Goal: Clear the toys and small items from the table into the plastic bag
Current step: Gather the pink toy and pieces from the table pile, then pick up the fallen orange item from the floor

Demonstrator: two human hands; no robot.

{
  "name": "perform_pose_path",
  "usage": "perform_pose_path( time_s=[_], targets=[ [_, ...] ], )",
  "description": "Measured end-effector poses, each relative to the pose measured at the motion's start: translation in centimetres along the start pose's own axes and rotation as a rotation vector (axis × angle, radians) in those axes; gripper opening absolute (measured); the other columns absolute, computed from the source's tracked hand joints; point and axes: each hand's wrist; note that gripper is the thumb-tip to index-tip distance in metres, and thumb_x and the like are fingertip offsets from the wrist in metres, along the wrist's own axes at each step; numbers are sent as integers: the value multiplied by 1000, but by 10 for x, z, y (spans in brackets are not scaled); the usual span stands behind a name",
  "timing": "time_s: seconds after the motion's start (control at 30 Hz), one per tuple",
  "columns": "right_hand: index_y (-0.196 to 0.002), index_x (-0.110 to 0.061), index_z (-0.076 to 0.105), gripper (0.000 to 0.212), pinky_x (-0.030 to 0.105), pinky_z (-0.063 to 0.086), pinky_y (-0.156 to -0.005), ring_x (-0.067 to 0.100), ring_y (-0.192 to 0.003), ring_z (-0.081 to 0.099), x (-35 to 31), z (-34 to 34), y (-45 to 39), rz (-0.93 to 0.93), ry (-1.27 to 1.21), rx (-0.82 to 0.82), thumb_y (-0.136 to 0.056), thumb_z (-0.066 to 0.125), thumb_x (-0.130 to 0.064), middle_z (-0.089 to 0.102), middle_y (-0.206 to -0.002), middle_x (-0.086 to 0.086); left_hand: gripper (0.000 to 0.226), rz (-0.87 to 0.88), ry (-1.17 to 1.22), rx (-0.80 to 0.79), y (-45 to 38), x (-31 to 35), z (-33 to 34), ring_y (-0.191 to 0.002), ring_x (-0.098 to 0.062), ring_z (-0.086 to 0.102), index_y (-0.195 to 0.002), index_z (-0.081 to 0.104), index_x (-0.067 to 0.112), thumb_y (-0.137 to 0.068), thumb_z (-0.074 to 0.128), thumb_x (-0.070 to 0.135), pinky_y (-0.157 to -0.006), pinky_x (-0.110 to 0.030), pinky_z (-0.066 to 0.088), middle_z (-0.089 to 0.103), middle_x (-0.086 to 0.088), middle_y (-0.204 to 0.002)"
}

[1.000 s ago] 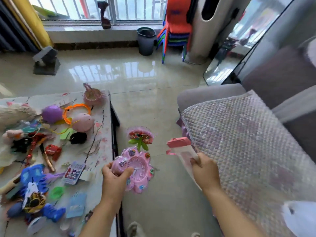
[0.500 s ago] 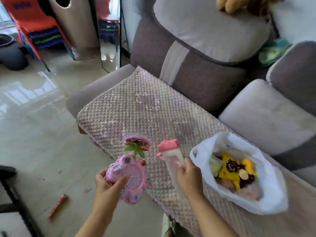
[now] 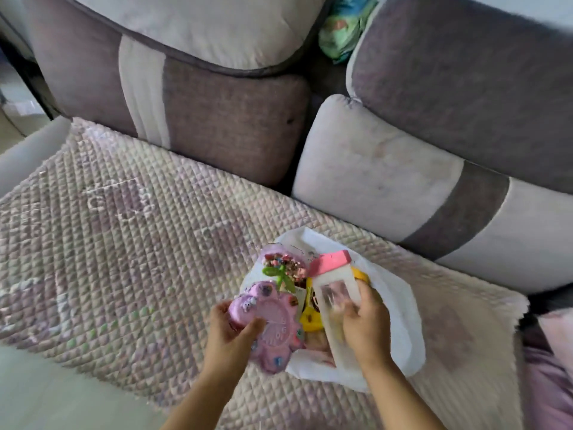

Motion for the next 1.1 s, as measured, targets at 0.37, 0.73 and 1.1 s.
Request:
perform_pose_path(
  time_s=[0.37, 0.73, 1.1],
  targets=[
    [-129, -7, 49, 56, 40, 38, -103, 30, -123, 46, 77, 44, -40, 63, 162, -133, -76, 61, 2, 53, -130, 11, 36, -62, -290, 19, -81, -41, 76, -82, -17, 61, -109, 42, 17, -83, 67, 19, -64, -32, 50, 59, -5, -96],
    [-109, 0, 62, 31, 42, 46, -95, 29, -113, 55, 76, 49, -27, 14, 129, -113, -78, 67, 0, 62, -115, 12, 64, -137, -898, -49, -102, -59, 100, -123, -32, 36, -136, 27, 5, -89, 49, 42, -100, -42, 35, 36, -12, -134],
    [-113, -10, 61, 33, 30, 41, -97, 21, -113, 53, 16, 81, -6, -130, 133, -228, -81, 65, -6, 60, -117, 4, 35, 125, -934, -54, -79, -50, 22, -88, -11, 58, -122, 54, 32, -89, 52, 44, -63, -23, 43, 58, 8, -110]
  ],
)
Point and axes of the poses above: each hand's wrist, its own y-axis away from the middle knuckle, its own z-axis out of the palm, x = y × z
